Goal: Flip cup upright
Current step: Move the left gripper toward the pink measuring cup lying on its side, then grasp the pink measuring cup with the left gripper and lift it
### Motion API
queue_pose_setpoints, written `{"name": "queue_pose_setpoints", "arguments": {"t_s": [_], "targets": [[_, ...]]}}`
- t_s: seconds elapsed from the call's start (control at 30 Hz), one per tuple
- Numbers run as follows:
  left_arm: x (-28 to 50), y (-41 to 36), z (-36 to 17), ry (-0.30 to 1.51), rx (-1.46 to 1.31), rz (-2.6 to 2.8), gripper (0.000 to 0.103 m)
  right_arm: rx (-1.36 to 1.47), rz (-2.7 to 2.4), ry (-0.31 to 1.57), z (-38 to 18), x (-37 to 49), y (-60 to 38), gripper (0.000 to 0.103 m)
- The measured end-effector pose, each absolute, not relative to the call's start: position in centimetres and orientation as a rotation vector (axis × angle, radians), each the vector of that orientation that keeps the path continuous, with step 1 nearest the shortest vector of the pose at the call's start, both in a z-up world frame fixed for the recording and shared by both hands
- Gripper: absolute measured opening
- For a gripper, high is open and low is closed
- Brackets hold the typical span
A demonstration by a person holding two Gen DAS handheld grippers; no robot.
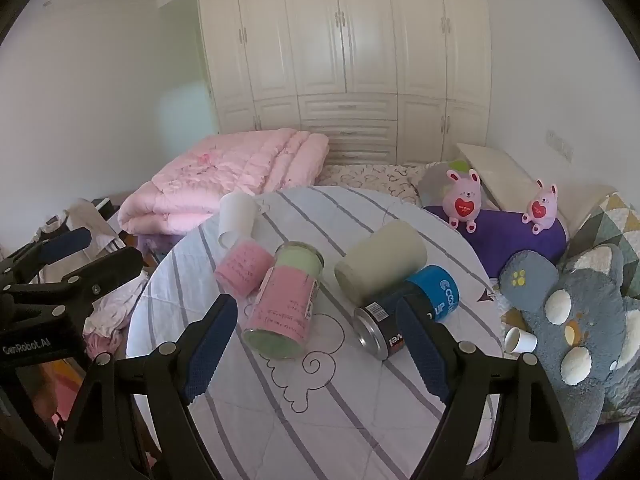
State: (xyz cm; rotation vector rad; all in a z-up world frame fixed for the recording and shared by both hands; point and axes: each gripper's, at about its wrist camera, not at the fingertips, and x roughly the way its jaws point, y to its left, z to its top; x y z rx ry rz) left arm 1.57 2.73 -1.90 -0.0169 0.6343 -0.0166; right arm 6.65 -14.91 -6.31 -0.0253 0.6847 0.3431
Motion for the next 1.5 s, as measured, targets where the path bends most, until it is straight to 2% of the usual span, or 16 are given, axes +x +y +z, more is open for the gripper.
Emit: {"name": "queue_pose_setpoints", "arguments": {"t_s": [0.47,0.77,1.2,1.5], "targets": [[3.7,3.3,-3.4,0.69,-0.007,-0.023,0.103,-0.025,0.345,0.701,-6.7,8.3,-14.0,0.083],[7.6,4.1,-5.8,0.813,0.051,0.004,0.103,-0.026,0.353,0.739,-7.8,10.8,-13.1,0.083],[16.1,4.7,-12.5,1.046,0.122,-0.009,0.103,0.005,0.351,0.821,-10.5,16.7,-12.1,0.083],[19.7,3.4,-15.4,1.123,0.143,-0.057,0.103,0.014,0.361,0.864,-12.3,19.1,-12.0,0.083]]}}
